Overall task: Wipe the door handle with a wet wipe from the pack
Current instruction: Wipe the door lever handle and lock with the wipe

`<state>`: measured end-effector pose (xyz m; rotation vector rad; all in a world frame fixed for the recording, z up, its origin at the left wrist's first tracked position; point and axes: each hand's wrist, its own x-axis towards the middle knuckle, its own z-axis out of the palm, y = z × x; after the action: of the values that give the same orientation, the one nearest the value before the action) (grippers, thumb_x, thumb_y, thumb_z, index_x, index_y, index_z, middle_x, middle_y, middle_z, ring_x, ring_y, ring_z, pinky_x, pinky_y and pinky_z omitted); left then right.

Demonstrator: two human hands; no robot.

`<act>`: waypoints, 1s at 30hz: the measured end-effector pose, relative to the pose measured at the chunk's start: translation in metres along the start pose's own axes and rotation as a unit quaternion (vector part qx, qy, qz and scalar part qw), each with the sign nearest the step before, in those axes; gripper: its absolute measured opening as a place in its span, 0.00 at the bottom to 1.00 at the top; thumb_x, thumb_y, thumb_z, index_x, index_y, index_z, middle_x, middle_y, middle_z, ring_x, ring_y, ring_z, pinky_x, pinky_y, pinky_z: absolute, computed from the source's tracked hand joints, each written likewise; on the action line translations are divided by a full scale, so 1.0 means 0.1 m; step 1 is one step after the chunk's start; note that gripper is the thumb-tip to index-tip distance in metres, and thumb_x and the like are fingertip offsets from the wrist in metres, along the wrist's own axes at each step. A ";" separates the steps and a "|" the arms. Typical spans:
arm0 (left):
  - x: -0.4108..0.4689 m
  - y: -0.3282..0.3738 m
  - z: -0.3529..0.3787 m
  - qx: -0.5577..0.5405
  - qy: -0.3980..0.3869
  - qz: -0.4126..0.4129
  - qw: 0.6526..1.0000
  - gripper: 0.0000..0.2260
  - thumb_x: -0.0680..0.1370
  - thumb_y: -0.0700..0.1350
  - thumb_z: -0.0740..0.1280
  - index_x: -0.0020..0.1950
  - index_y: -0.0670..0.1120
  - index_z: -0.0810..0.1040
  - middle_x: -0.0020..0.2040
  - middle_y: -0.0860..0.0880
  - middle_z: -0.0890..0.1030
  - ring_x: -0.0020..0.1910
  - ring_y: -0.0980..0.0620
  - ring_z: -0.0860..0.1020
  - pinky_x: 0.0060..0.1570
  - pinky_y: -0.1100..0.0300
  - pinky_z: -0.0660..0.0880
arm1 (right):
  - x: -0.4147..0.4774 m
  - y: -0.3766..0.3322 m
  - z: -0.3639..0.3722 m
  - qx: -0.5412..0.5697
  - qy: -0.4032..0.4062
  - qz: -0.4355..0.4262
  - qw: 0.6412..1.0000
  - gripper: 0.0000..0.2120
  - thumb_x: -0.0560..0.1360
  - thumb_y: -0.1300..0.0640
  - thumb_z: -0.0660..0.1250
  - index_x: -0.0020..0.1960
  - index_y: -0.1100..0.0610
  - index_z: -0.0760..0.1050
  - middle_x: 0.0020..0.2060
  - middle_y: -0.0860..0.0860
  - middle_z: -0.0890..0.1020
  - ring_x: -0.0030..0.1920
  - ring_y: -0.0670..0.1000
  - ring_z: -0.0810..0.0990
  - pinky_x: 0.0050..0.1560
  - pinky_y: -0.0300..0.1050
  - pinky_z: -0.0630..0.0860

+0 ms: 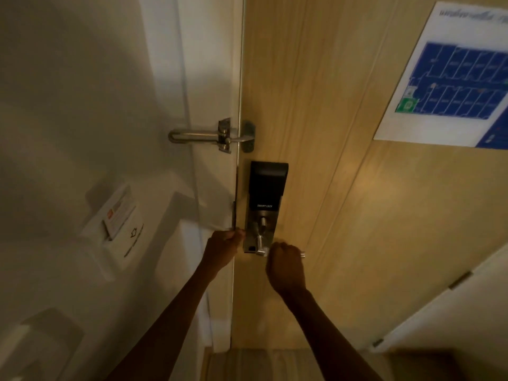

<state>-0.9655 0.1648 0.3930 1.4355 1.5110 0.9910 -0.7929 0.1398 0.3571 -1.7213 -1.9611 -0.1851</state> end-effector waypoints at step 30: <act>0.06 0.05 -0.16 -0.043 -0.053 -0.007 0.998 0.14 0.79 0.53 0.65 0.51 0.43 0.81 0.49 0.40 0.81 0.49 0.46 0.79 0.58 0.43 0.76 | -0.18 -0.20 0.16 0.852 -0.058 0.492 0.169 0.22 0.78 0.51 0.56 0.66 0.64 0.69 0.65 0.63 0.74 0.64 0.63 0.73 0.65 0.57 0.70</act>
<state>-0.9784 0.1708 0.4035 1.3928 1.3842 0.9447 -0.8154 0.1275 0.3401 -0.5765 0.2732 1.8023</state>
